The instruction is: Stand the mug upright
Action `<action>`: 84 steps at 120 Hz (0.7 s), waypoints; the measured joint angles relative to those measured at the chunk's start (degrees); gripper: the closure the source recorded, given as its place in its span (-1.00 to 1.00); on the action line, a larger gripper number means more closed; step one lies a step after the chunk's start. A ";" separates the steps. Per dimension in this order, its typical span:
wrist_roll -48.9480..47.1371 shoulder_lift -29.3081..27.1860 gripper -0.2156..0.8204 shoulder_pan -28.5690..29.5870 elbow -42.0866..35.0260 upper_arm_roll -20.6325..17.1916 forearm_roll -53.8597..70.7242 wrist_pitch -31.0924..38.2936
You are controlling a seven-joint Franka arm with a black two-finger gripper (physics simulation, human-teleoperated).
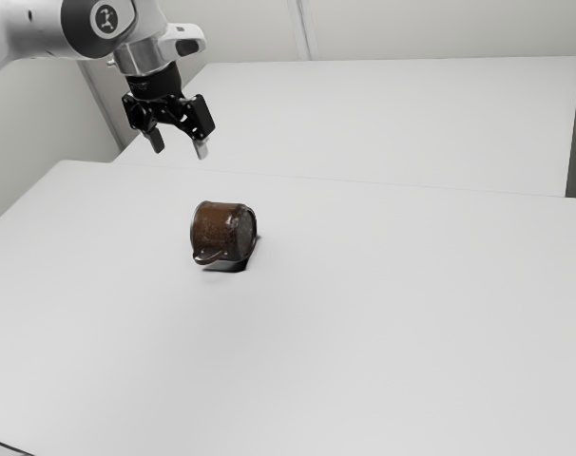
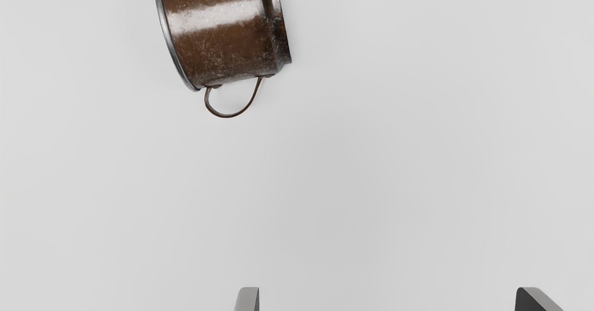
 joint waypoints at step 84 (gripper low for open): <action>4.62 13.20 -0.58 6.67 7.97 4.17 -6.56 0.77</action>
